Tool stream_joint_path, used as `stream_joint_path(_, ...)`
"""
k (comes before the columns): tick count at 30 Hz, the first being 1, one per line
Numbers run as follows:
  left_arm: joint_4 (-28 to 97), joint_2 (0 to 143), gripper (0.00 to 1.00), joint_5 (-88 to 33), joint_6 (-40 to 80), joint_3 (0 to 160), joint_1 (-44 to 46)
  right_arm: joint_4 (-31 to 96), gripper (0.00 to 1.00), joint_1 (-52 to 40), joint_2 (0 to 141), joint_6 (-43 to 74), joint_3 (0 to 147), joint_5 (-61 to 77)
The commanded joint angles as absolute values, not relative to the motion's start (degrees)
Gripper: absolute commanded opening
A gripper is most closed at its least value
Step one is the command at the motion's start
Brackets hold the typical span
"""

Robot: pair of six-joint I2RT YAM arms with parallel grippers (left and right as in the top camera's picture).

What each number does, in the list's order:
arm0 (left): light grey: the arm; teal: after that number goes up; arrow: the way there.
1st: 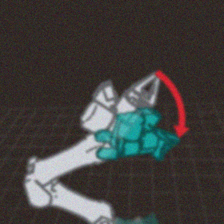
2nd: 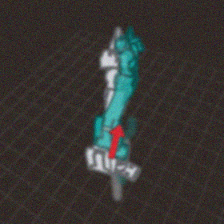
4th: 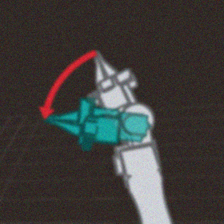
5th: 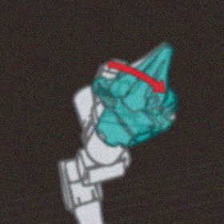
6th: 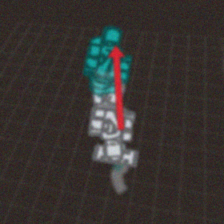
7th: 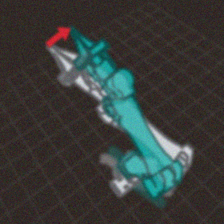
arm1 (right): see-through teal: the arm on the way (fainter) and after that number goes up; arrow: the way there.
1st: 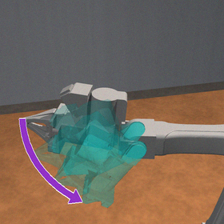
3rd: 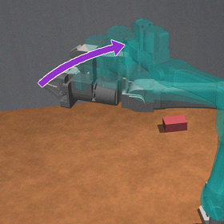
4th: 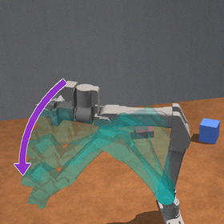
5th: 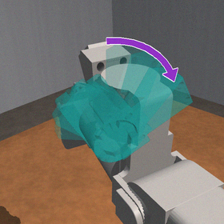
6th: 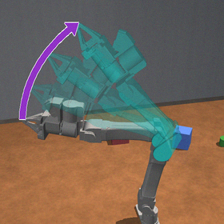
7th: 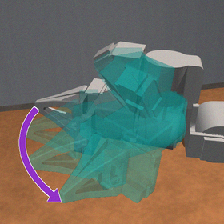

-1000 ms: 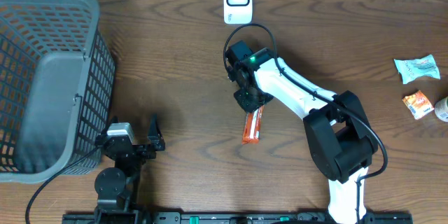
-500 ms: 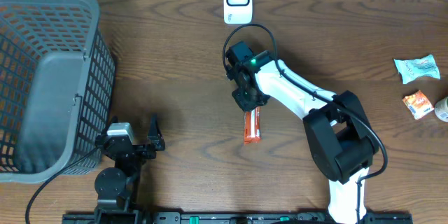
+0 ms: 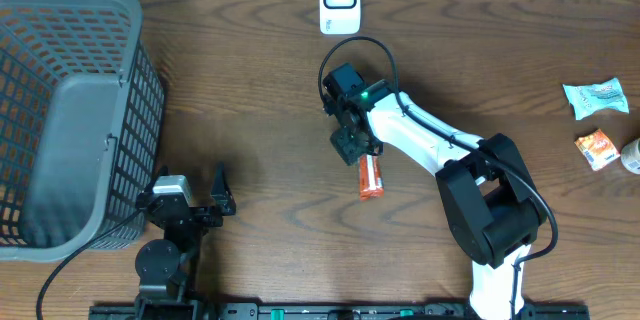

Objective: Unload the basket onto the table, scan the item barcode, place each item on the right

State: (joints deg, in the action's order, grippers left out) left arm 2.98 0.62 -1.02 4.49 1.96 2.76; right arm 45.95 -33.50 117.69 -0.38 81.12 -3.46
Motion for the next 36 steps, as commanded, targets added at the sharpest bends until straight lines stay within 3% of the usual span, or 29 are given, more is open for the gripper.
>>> stream_joint_path(1, 4.0, 0.3, 0.98, -0.6, 4.6, 0.2, 2.5, 44.5, 0.70, -33.2, 118.2, -0.5, 80.1, -5.0)
stream_joint_path(4, 4.0, 0.3, 0.98, -0.6, 4.6, 0.2, 2.5, 43.6, 0.73, -33.2, 118.2, -0.5, 80.1, -5.0)
stream_joint_path(7, 4.0, 0.3, 0.98, -0.6, 4.6, 0.2, 2.5, 43.5, 0.99, -33.2, 118.2, -0.5, 80.1, -4.4)
stream_joint_path(16, 4.0, 0.3, 0.98, -0.6, 4.6, 0.2, 2.5, 48.4, 0.99, -33.2, 113.7, 3.0, 86.7, -4.1)
stream_joint_path(18, 4.0, 0.3, 0.98, -0.6, 4.6, 0.2, 2.5, 50.1, 0.77, -33.2, 111.3, 3.0, 89.3, -4.1)
stream_joint_path(19, 4.0, 0.3, 0.98, -0.6, 4.6, 0.2, 2.5, 50.9, 0.61, -33.2, 110.1, 3.5, 90.1, -4.2)
stream_joint_path(20, 4.0, 0.3, 0.98, -0.6, 4.6, 0.2, 2.5, 51.8, 0.56, -33.2, 108.7, 4.8, 90.8, -4.2)
stream_joint_path(21, 4.0, 0.3, 0.98, -0.6, 4.6, 0.2, 2.5, 52.3, 0.57, -33.1, 107.5, 6.4, 91.0, -4.2)
stream_joint_path(22, 4.0, 0.3, 0.98, -0.7, 4.6, 0.2, 2.5, 53.3, 0.72, -32.9, 106.3, 9.3, 91.0, -4.2)
stream_joint_path(23, 4.0, 0.3, 0.98, -0.6, 4.6, 0.2, 2.5, 54.5, 0.96, -32.5, 105.7, 12.5, 91.0, -4.0)
stream_joint_path(24, 4.0, 0.3, 0.98, -0.6, 4.6, 0.2, 2.5, 56.2, 0.99, -32.0, 105.4, 15.9, 91.0, -3.7)
stream_joint_path(27, 4.0, 0.3, 0.98, -0.6, 4.6, 0.2, 2.5, 60.4, 0.99, -29.0, 105.6, 21.1, 89.1, 6.6)
stream_joint_path(30, 4.0, 0.3, 0.98, -0.6, 4.6, 0.2, 2.5, 58.6, 0.99, -26.4, 105.7, 18.5, 84.7, 17.0)
stream_joint_path(32, 4.0, 0.3, 0.98, -0.6, 4.6, 0.2, 2.5, 54.6, 0.94, -24.3, 105.8, 18.4, 79.2, 21.4)
stream_joint_path(36, 4.0, 0.3, 0.98, -0.6, 4.6, 0.2, 2.5, 48.2, 0.94, -21.2, 105.8, 24.5, 71.7, 21.3)
